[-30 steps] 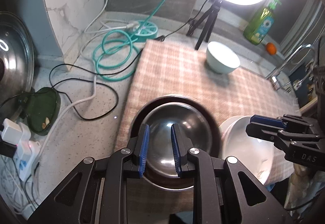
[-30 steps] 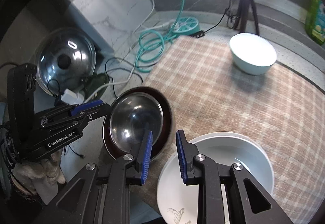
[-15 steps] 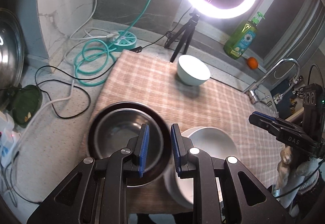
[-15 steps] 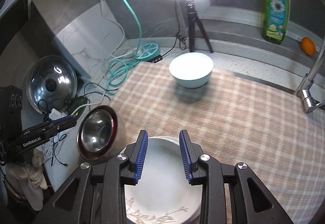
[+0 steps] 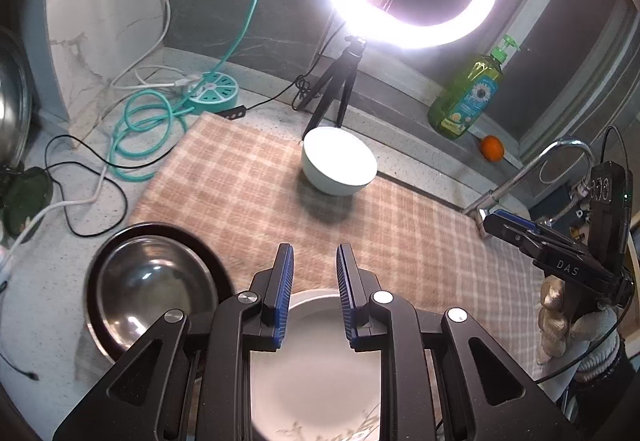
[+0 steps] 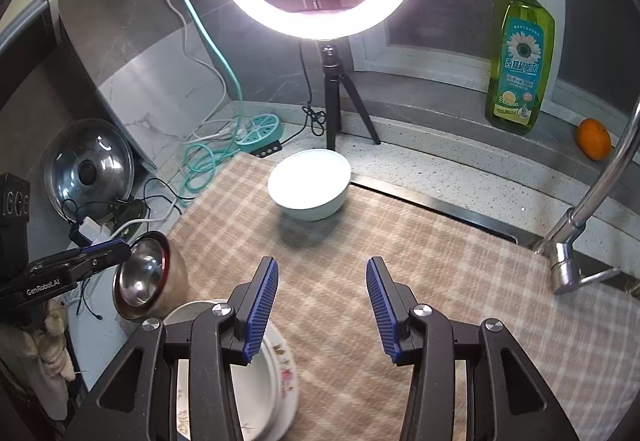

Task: Organize plates and bowls
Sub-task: 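Open both grippers and pull them back from the nested bowls, then move both open grippers to the rim of the pale white bowl, then close both grippers on the pale white bowl rim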

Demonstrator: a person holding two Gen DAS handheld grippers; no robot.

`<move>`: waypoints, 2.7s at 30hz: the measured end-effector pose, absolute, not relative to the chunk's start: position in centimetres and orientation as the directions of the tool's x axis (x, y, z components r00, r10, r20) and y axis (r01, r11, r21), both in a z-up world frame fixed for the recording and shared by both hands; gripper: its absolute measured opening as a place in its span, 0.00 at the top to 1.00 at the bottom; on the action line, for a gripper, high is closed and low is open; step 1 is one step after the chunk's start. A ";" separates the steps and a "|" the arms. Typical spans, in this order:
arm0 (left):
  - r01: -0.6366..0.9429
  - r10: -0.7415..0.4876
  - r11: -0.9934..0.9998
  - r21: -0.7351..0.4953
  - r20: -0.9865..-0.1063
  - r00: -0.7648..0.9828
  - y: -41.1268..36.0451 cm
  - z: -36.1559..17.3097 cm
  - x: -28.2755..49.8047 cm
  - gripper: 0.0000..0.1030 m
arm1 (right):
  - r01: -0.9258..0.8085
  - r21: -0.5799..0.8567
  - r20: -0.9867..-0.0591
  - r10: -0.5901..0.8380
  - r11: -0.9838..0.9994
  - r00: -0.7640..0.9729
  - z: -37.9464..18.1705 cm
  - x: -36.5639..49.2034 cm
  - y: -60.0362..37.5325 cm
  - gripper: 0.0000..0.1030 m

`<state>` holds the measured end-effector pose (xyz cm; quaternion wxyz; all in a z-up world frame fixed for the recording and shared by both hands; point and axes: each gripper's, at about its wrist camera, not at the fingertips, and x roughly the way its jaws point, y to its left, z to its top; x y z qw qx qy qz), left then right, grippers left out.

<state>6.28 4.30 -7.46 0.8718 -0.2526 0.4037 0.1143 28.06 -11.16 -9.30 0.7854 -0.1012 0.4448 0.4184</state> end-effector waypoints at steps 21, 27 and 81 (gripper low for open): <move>-0.552 0.088 0.782 -0.289 -0.826 0.557 3.6 -10.8 16.7 0.81 | -0.774 0.371 -0.766 0.640 0.512 0.057 -14.4 40.8 -6.3 0.59; -0.580 0.090 0.766 -0.276 -0.848 0.522 5.1 -12.1 19.0 0.81 | -0.754 0.423 -0.767 0.642 0.502 -0.002 -16.5 42.6 -3.7 0.60; -0.563 0.014 0.776 -0.283 -0.886 0.464 8.4 -16.7 23.6 0.88 | -0.649 0.491 -0.807 0.584 0.581 -0.087 -22.1 43.8 2.0 0.91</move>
